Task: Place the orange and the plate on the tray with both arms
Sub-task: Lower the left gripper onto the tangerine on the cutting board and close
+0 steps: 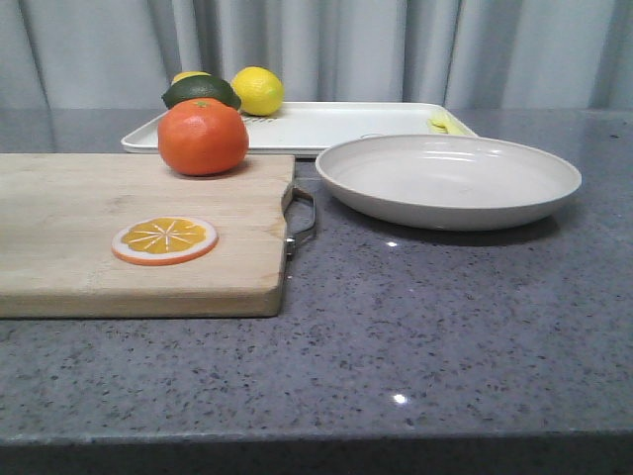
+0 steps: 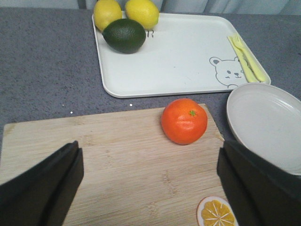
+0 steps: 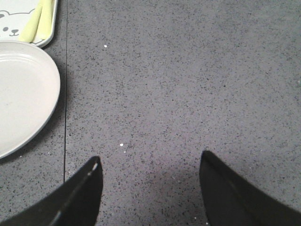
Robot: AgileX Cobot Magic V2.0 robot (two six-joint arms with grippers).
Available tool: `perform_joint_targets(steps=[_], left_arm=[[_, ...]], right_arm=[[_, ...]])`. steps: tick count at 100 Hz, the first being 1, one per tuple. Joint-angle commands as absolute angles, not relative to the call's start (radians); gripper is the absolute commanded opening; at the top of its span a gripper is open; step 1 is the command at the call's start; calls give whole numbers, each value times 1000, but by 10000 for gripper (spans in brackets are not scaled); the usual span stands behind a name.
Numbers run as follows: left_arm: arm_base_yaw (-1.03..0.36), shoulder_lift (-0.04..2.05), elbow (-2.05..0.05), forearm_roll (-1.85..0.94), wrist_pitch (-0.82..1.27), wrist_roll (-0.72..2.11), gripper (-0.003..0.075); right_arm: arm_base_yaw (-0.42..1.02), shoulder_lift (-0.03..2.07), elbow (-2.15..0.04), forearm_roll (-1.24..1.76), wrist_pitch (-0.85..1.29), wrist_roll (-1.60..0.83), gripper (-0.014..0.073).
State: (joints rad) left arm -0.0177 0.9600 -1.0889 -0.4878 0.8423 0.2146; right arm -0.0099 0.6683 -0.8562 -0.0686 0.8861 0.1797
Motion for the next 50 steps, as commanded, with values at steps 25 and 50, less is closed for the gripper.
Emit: perform_joint_targets(steps=[25, 50], left_arm=[[-50, 1256, -1205, -712, 846, 333, 526], [-202, 1468, -1444, -624, 866, 347, 526]], right_arm=[[-19, 675, -891, -83, 823, 178, 468], [-19, 675, -891, -88, 823, 178, 468]])
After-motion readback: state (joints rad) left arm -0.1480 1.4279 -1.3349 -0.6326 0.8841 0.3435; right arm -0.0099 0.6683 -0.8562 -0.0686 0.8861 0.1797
